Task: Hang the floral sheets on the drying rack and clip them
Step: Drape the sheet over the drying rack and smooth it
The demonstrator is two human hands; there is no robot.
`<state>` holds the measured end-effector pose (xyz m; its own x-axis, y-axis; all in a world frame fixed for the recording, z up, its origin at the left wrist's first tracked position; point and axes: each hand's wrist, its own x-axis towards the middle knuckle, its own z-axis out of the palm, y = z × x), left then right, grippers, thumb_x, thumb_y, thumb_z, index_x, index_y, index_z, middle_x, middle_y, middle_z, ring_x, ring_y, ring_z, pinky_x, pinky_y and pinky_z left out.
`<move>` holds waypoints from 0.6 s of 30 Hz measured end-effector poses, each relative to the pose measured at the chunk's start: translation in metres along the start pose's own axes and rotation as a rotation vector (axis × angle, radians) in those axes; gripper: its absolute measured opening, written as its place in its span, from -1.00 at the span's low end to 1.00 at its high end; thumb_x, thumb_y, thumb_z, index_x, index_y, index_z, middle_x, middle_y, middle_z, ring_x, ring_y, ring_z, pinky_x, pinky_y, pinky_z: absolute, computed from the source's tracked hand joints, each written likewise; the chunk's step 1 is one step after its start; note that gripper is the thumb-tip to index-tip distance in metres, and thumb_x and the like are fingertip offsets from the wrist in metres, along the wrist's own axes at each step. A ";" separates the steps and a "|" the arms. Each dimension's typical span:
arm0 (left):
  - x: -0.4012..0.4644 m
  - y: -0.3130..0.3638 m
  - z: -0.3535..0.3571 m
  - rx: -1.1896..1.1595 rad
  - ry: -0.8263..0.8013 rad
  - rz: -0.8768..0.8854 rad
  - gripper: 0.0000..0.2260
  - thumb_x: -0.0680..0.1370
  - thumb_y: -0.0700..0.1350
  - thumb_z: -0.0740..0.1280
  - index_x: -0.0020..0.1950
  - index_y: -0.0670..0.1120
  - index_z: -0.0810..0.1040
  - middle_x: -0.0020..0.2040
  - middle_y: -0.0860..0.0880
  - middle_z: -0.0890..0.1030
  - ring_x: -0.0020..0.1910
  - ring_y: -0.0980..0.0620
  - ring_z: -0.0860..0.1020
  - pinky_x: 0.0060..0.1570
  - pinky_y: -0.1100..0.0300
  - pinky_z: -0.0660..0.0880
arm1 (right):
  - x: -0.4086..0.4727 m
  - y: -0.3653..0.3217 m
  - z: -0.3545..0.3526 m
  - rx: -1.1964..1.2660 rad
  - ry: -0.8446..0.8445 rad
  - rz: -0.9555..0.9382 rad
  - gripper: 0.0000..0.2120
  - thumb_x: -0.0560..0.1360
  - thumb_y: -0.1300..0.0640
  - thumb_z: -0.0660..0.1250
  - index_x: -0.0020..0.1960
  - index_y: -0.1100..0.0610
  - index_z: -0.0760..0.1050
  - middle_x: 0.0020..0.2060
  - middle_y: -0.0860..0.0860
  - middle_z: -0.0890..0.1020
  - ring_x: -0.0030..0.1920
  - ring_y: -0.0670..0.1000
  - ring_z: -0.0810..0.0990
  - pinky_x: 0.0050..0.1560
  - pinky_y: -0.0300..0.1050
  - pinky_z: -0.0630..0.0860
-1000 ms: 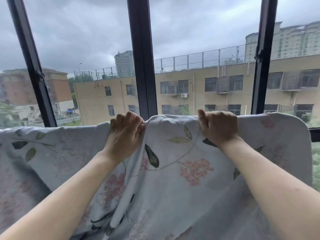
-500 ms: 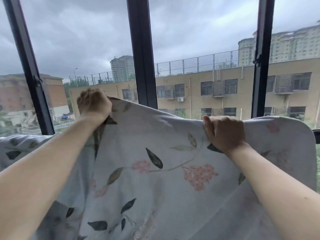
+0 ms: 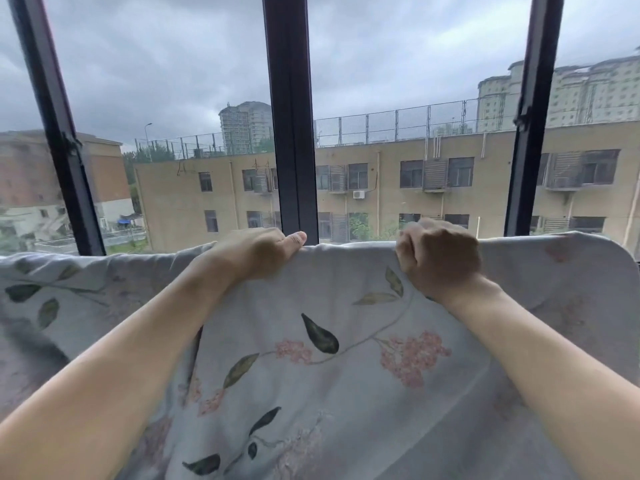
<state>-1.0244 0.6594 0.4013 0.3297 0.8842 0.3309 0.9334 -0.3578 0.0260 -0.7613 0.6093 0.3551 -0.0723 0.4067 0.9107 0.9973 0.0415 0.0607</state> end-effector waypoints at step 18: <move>-0.079 -0.117 0.038 0.096 0.624 -0.014 -0.64 0.61 0.13 0.00 -0.01 -0.08 0.46 -0.08 -0.09 0.50 -0.08 -0.15 0.45 -0.04 -0.01 0.28 | 0.003 -0.083 0.030 -0.003 0.122 -0.010 -0.66 0.50 0.07 0.11 -0.40 0.10 0.47 -0.52 0.01 0.51 -0.50 0.09 0.49 -0.33 -0.15 0.36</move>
<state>-1.1538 0.6428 0.3364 0.1996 0.5362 0.8201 0.9551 -0.2936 -0.0405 -0.8449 0.6347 0.3405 -0.0803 0.2925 0.9529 0.9966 0.0418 0.0711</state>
